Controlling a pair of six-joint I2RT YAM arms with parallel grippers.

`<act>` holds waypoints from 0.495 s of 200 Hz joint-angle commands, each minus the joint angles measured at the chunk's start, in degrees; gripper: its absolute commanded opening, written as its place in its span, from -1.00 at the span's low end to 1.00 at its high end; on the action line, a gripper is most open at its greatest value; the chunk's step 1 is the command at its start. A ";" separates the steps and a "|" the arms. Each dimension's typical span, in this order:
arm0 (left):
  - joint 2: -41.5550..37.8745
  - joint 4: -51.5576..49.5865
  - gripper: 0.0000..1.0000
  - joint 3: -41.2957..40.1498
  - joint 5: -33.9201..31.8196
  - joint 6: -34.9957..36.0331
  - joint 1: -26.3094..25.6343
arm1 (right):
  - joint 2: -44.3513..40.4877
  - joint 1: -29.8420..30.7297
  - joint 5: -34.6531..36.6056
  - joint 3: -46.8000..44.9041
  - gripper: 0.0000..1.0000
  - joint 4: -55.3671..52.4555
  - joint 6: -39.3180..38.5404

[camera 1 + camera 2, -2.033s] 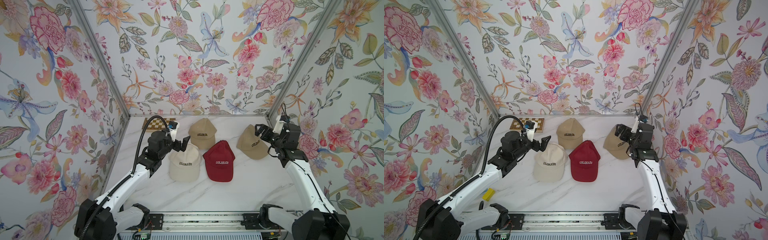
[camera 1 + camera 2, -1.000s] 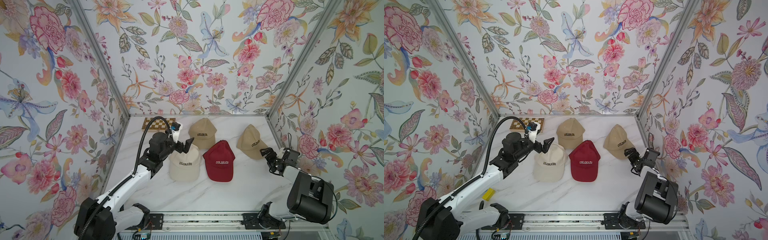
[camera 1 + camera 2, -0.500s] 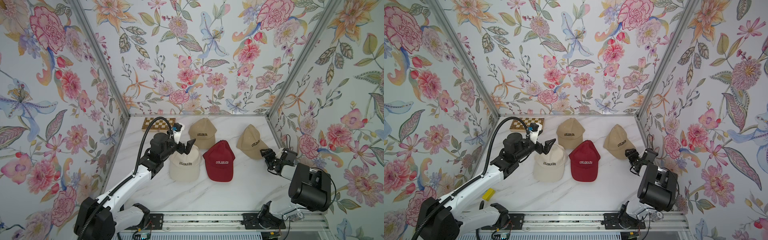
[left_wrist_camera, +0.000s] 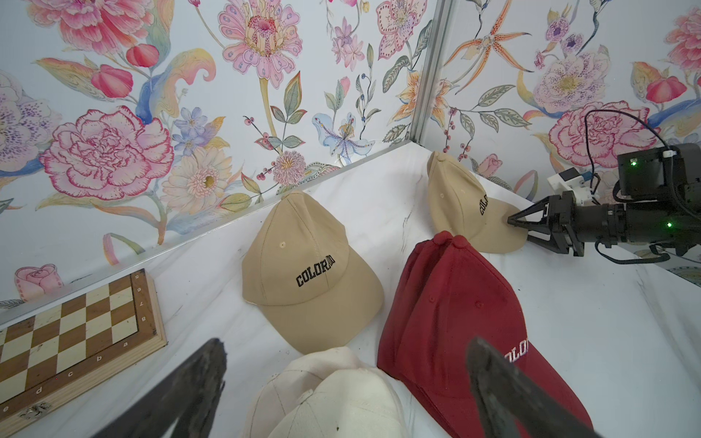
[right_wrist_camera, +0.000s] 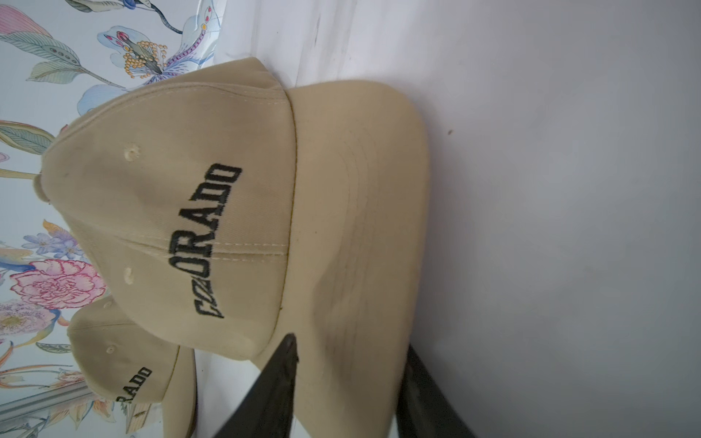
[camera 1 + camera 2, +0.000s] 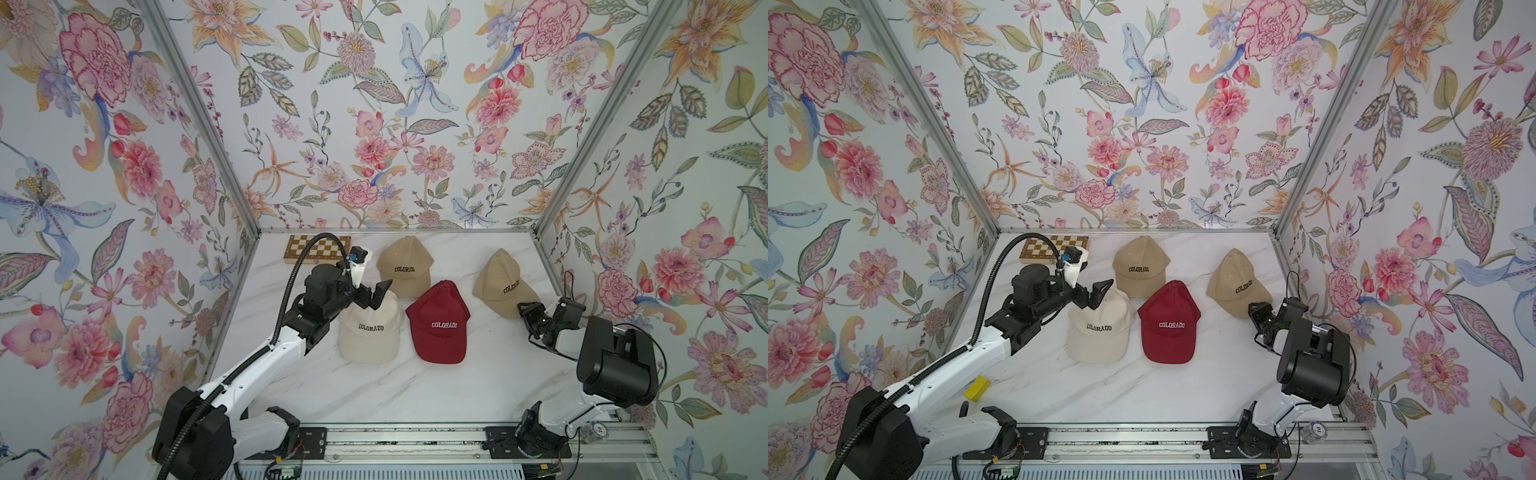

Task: Stack the baseball caps by color
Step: Pick up the baseball cap from the center of the board.

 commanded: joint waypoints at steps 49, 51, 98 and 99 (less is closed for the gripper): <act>0.83 -1.21 0.99 3.39 0.59 0.95 -0.66 | -0.79 0.49 1.24 -0.22 -1.00 -0.56 -1.30; 0.88 -1.25 0.99 3.47 0.60 0.94 -0.68 | -1.02 0.49 1.22 -0.21 -1.00 -0.86 -1.45; 1.08 -1.41 0.99 5.02 0.83 0.68 -0.69 | -11.12 0.29 1.53 1.65 -1.00 -9.63 -6.17; 1.09 -1.44 0.99 5.05 0.81 0.68 -0.72 | -11.41 0.25 1.52 1.74 -1.00 -9.84 -6.27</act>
